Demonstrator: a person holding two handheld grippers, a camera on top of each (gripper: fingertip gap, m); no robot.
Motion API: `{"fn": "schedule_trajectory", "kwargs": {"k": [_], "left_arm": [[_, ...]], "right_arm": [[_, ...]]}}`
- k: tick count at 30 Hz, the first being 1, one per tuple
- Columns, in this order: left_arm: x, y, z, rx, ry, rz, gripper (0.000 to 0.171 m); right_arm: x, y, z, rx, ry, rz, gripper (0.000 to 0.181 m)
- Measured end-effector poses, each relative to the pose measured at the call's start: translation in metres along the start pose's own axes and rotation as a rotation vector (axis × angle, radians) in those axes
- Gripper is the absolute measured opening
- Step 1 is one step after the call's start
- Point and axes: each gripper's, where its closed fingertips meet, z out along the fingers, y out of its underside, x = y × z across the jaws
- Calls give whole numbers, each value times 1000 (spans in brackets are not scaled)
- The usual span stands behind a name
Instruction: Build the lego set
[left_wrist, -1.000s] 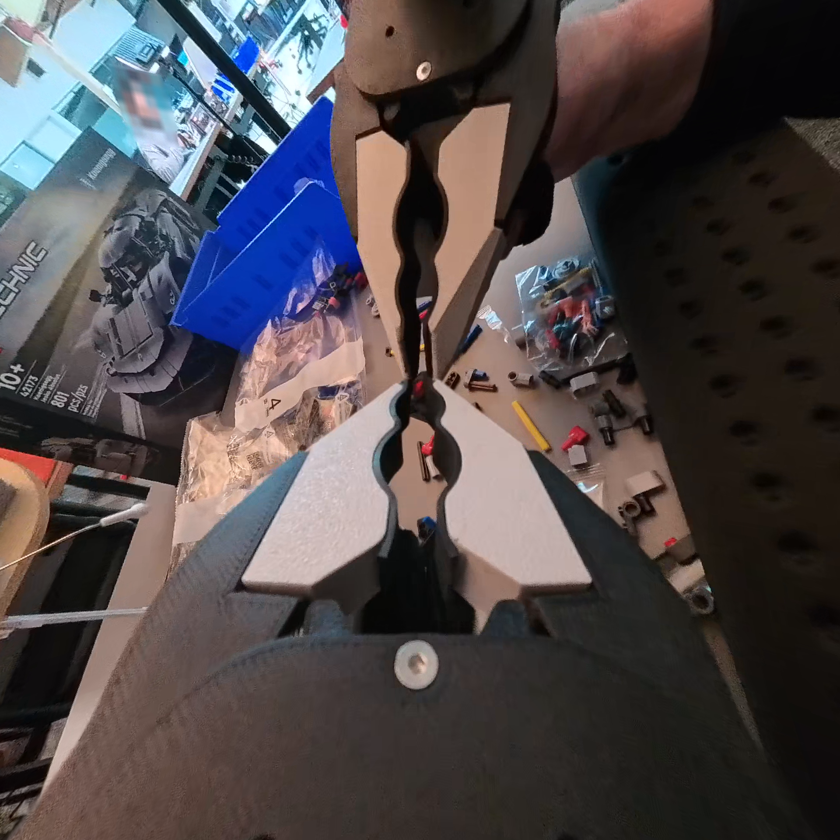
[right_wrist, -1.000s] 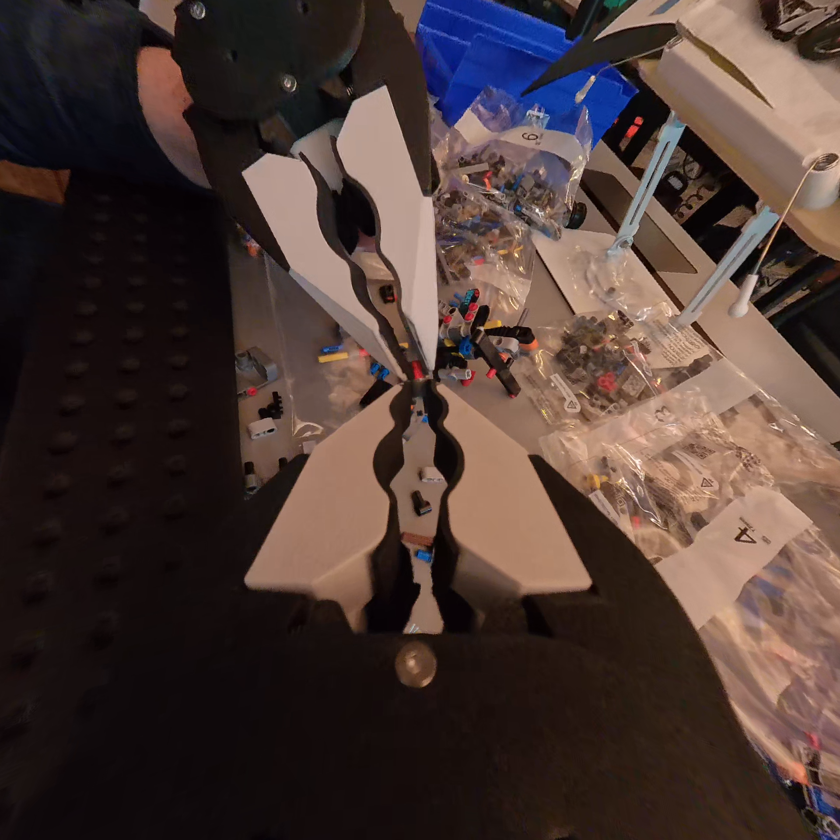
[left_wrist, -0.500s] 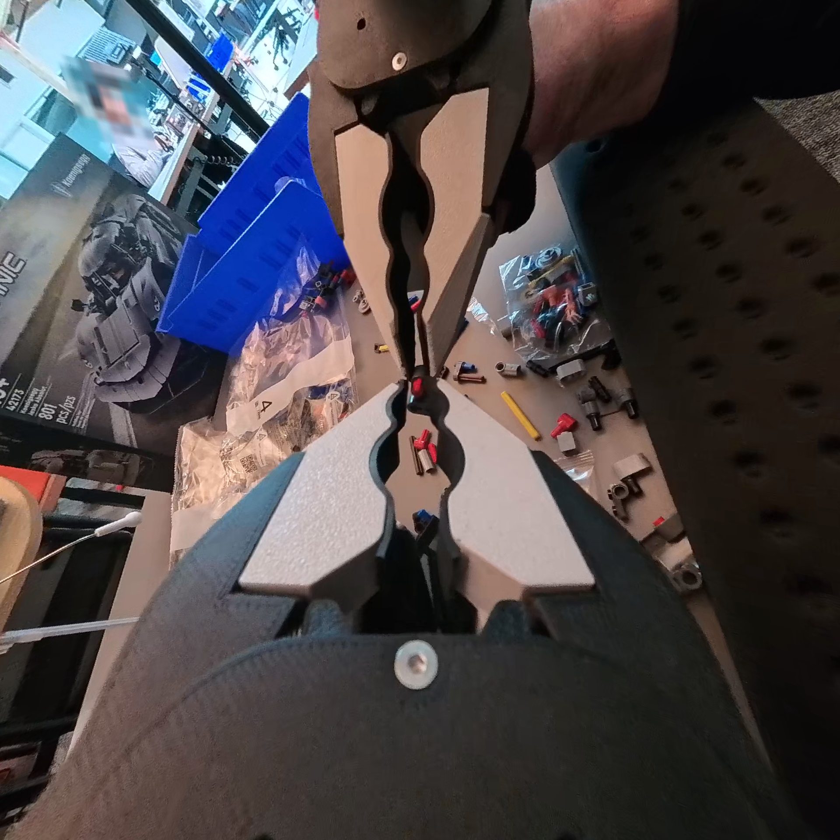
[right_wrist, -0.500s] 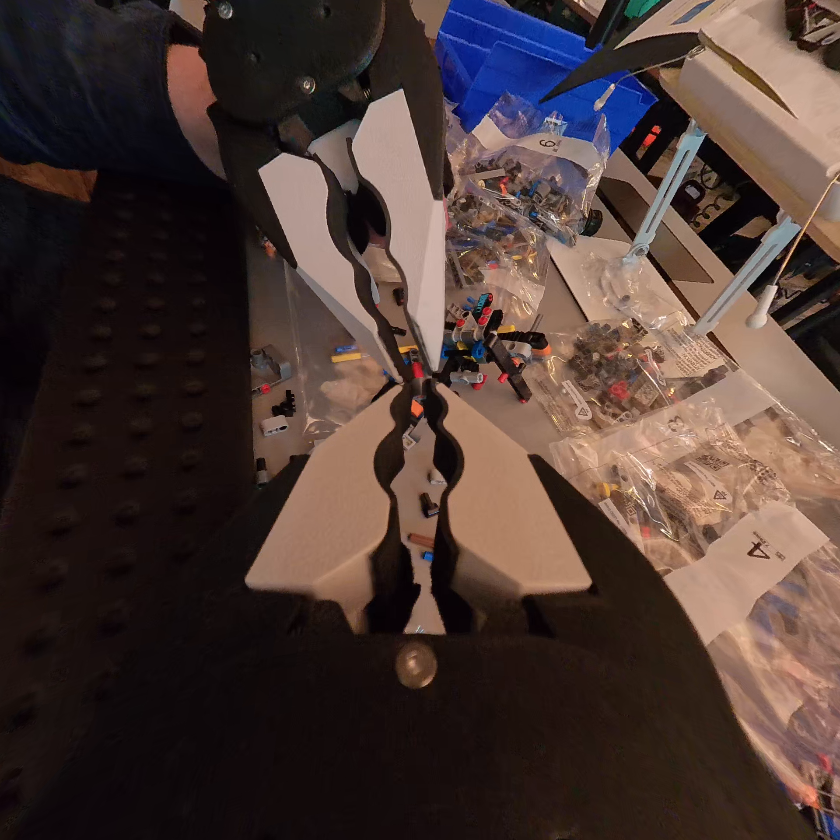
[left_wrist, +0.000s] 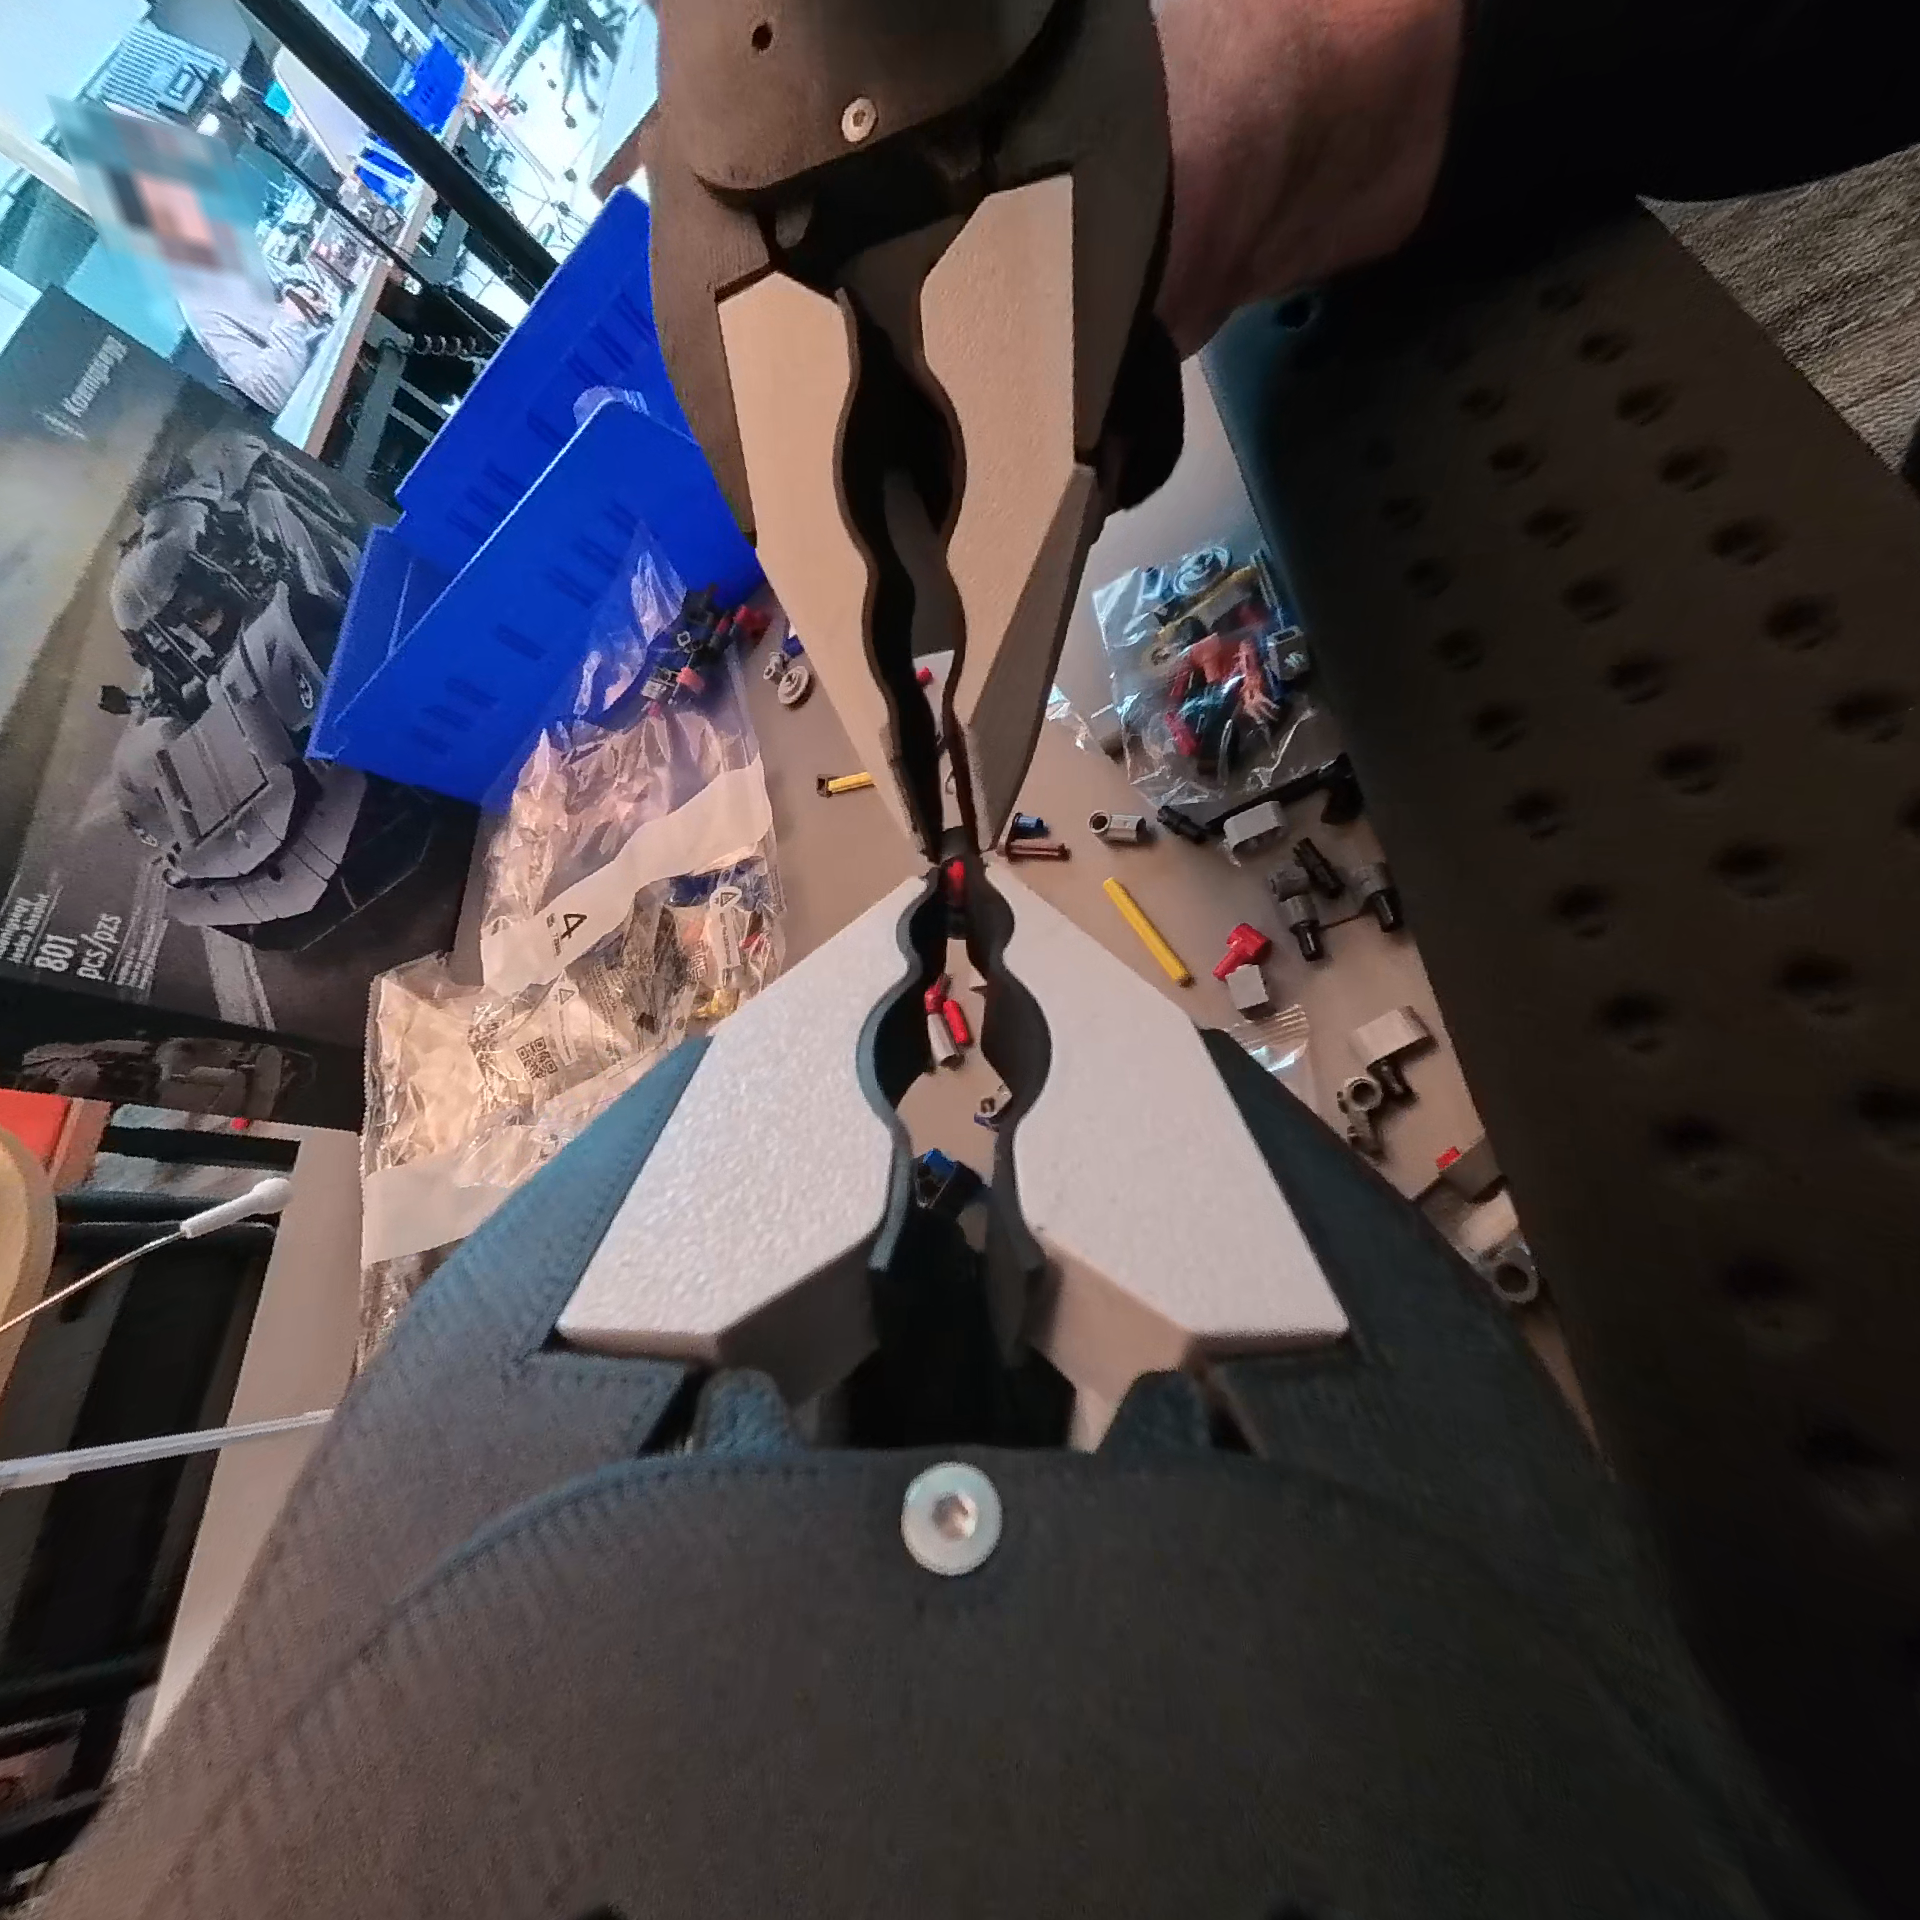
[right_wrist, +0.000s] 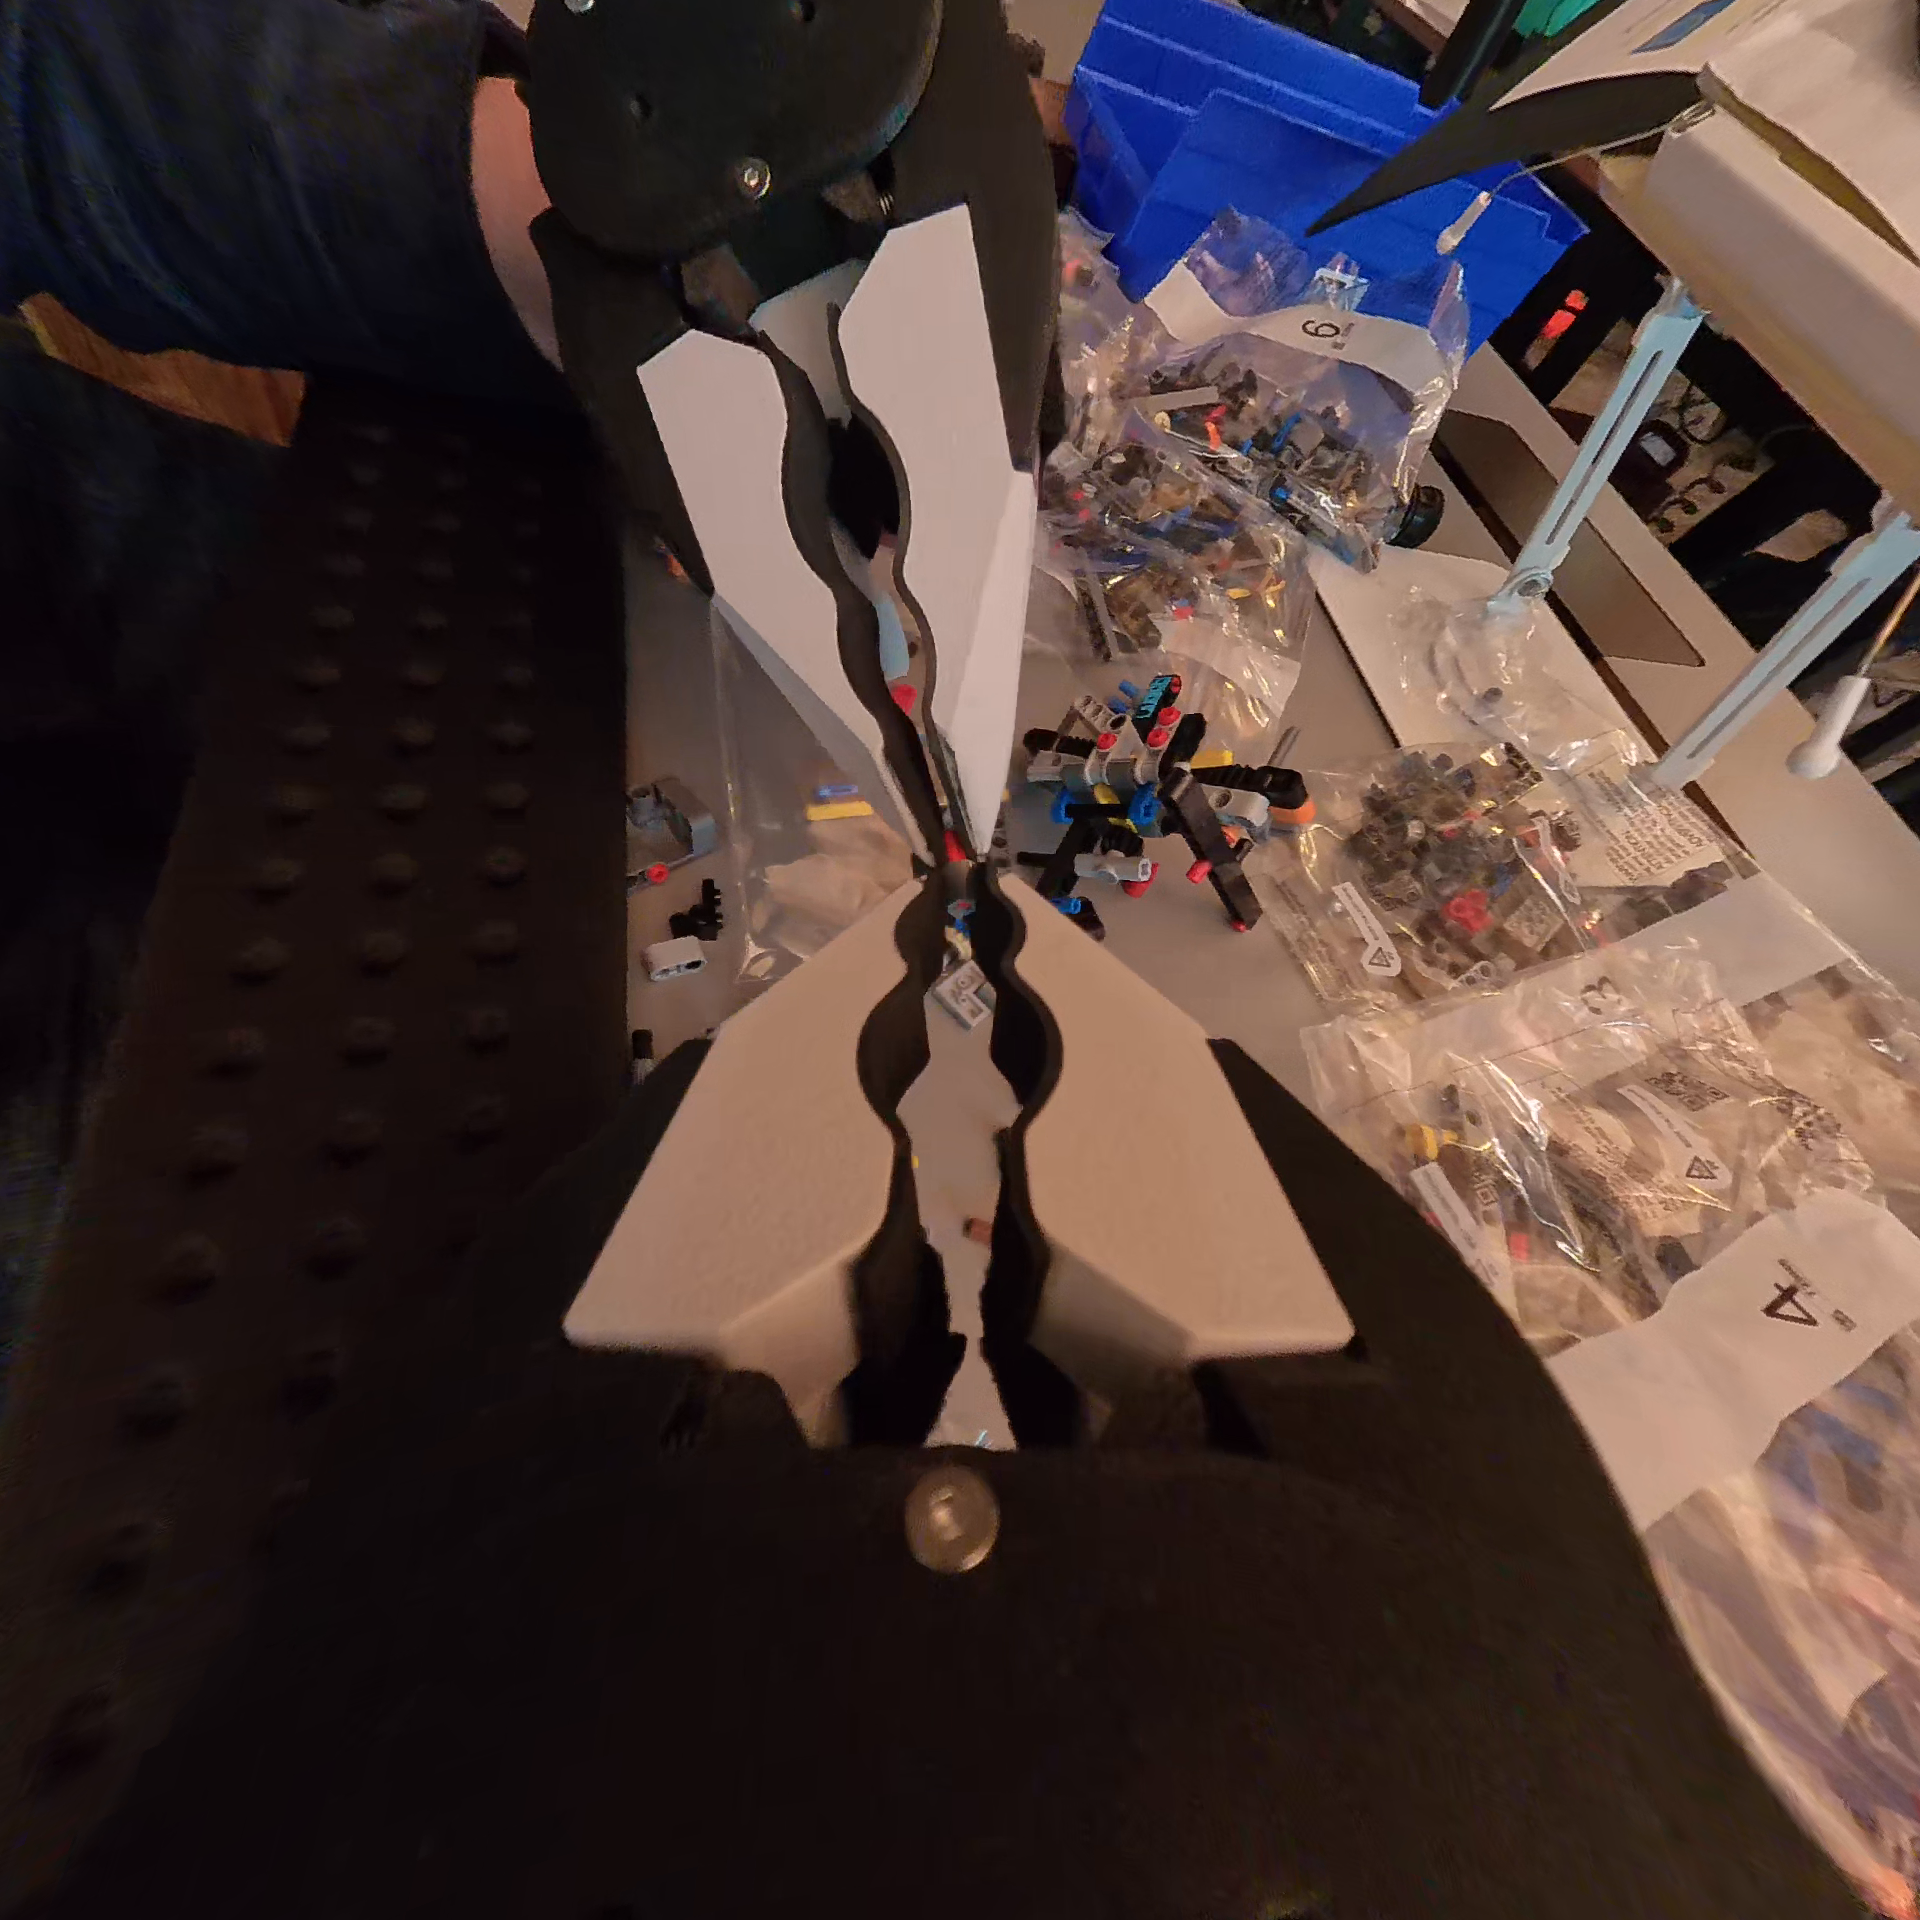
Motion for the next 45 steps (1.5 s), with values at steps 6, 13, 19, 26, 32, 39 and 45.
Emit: {"fn": "schedule_trajectory", "kwargs": {"k": [6,13,19,26,32,39,45], "left_arm": [[-17,0,-19,39,-48,-61,1],[-13,-1,-10,100,18,-179,2],[-5,-8,-4,113,42,-136,2],[0,-11,-4,114,46,-97,2],[1,-16,-11,124,36,-85,2],[-14,-1,-26,119,-14,-131,0],[-10,2,-20,124,24,-168,0]], "right_arm": [[5,-7,-16,87,-20,66,0],[9,-4,-3,63,21,50,21],[3,-1,6,19,17,1,6],[-2,-1,4,3,-23,36,4],[-8,-9,-3,57,-65,51,4],[8,-17,-31,186,-41,133,4],[7,-14,-27,185,-87,172,4]]}}
